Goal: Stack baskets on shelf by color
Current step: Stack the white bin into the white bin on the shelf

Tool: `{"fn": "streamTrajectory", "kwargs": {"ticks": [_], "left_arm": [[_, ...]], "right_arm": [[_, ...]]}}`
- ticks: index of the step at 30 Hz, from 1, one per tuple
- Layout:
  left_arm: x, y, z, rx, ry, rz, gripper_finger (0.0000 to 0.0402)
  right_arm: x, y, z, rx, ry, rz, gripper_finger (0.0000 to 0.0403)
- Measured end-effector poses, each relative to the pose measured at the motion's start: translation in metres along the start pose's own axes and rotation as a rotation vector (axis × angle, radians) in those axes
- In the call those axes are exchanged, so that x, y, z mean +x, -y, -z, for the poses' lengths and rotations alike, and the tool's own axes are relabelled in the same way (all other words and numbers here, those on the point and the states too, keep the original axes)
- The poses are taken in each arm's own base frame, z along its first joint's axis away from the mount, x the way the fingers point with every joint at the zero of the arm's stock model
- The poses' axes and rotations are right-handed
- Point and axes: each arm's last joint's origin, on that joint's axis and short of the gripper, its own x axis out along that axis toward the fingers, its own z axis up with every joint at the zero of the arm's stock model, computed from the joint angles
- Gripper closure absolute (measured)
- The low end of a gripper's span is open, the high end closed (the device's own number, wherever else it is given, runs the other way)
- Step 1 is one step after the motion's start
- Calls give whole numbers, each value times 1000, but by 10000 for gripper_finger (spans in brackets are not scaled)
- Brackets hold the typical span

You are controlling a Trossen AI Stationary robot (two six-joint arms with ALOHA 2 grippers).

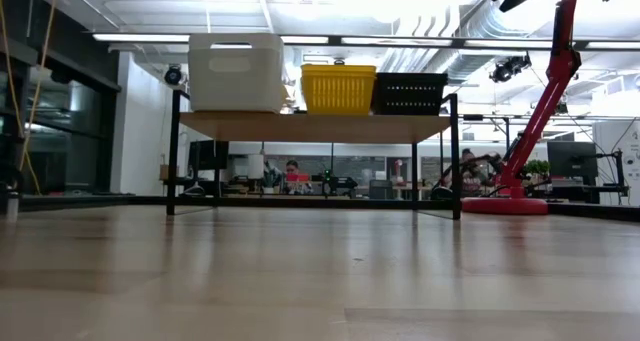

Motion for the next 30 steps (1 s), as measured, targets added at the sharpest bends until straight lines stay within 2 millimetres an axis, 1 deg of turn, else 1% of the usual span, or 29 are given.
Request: {"fn": "streamTrajectory", "kwargs": {"ticks": [2,5,10,13,15,20,24,27,30], "left_arm": [[8,-6,-7,-30,25,-42,401],[19,-10,-10,-19,16,-73,402],[39,-4,-7,-7,-6,-96,401],[54,1,3,27,-31,-133,401],[63,3,11,26,-37,-196,401],[94,7,42,-2,-97,-416,401],[118,15,64,-30,-162,-494,401],[130,17,69,-28,-167,-516,401],[140,14,71,-48,-156,-553,401]], "right_arm": [[0,0,0,6,1,-1,231],[0,0,0,25,3,1,231],[0,0,0,24,3,2,231],[0,0,0,23,5,4,231],[0,0,0,23,5,4,231],[0,0,0,23,5,4,231],[0,0,0,23,4,4,231],[0,0,0,23,6,5,231],[0,0,0,22,7,7,231]]}}
